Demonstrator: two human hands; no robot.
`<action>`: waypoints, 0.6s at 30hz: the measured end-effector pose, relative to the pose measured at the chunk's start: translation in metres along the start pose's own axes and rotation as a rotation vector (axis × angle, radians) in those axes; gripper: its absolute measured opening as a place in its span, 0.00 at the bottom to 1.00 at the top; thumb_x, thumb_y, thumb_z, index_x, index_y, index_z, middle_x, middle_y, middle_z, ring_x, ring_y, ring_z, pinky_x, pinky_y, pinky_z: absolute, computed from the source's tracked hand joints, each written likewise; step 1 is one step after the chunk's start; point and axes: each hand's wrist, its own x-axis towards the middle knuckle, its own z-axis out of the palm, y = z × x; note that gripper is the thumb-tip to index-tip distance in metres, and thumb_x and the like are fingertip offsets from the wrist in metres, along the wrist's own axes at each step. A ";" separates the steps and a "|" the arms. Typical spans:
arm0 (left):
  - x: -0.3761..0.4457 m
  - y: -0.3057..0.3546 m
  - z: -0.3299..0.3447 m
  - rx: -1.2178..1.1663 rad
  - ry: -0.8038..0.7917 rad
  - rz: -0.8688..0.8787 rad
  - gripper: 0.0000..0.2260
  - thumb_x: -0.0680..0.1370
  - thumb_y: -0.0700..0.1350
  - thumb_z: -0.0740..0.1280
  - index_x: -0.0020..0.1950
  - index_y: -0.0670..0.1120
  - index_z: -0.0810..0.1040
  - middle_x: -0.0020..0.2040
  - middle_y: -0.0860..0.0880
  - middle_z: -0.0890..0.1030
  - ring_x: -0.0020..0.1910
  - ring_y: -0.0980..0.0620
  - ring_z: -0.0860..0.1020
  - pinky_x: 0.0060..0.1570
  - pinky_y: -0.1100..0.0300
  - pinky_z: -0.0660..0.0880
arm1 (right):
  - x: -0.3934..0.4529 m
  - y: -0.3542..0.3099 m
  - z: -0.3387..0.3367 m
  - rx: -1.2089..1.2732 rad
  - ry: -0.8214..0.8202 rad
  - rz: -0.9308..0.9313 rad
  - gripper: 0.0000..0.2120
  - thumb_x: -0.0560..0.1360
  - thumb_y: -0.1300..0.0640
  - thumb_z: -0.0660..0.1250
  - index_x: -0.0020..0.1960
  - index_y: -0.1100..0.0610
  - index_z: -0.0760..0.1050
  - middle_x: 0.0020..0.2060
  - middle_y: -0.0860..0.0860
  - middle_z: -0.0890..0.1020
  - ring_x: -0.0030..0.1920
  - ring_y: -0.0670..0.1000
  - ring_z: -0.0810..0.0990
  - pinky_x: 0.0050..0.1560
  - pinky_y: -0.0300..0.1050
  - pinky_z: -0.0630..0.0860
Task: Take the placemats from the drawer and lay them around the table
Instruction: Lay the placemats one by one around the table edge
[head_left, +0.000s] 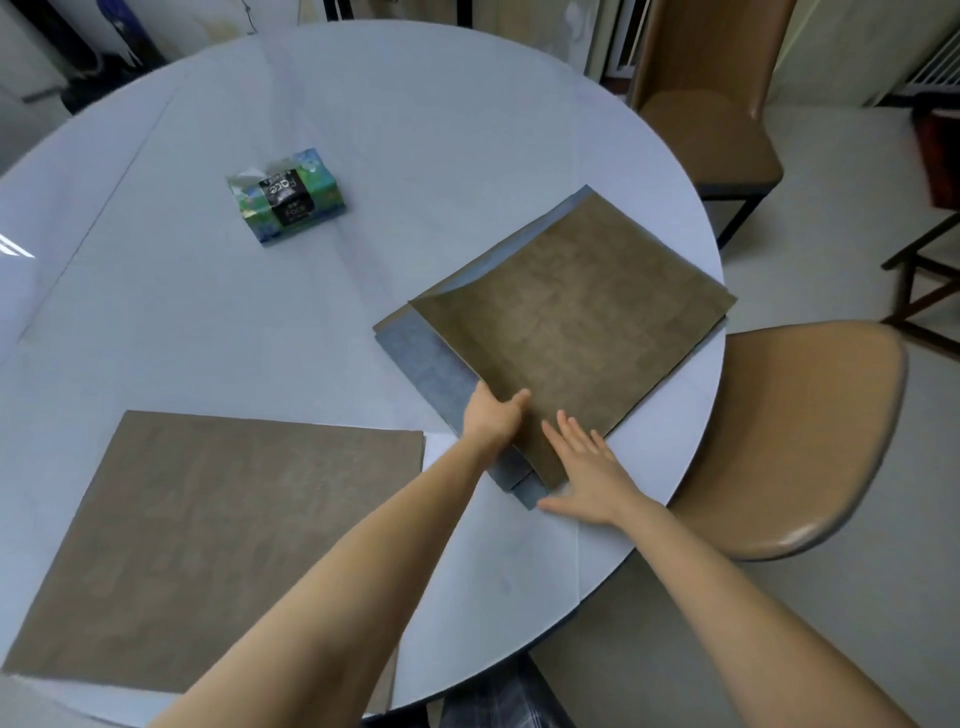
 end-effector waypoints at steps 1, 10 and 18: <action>-0.003 0.000 0.007 0.114 0.027 0.076 0.20 0.79 0.42 0.62 0.71 0.45 0.66 0.65 0.44 0.76 0.63 0.43 0.74 0.63 0.53 0.71 | -0.004 0.003 -0.003 -0.016 0.004 -0.026 0.48 0.73 0.44 0.66 0.78 0.52 0.36 0.77 0.51 0.39 0.77 0.49 0.39 0.76 0.48 0.38; -0.014 0.067 -0.083 0.244 0.138 0.493 0.22 0.80 0.33 0.53 0.70 0.46 0.72 0.64 0.48 0.77 0.62 0.49 0.74 0.65 0.55 0.68 | 0.003 0.026 -0.057 -0.142 0.486 0.053 0.37 0.76 0.54 0.65 0.78 0.55 0.48 0.77 0.54 0.53 0.77 0.52 0.51 0.76 0.47 0.44; -0.046 0.007 -0.249 0.521 0.415 0.570 0.14 0.83 0.42 0.54 0.64 0.46 0.76 0.59 0.46 0.81 0.57 0.44 0.78 0.50 0.60 0.68 | 0.070 -0.104 -0.087 -0.243 0.569 -0.234 0.11 0.67 0.74 0.63 0.43 0.62 0.77 0.37 0.58 0.82 0.42 0.60 0.81 0.56 0.50 0.75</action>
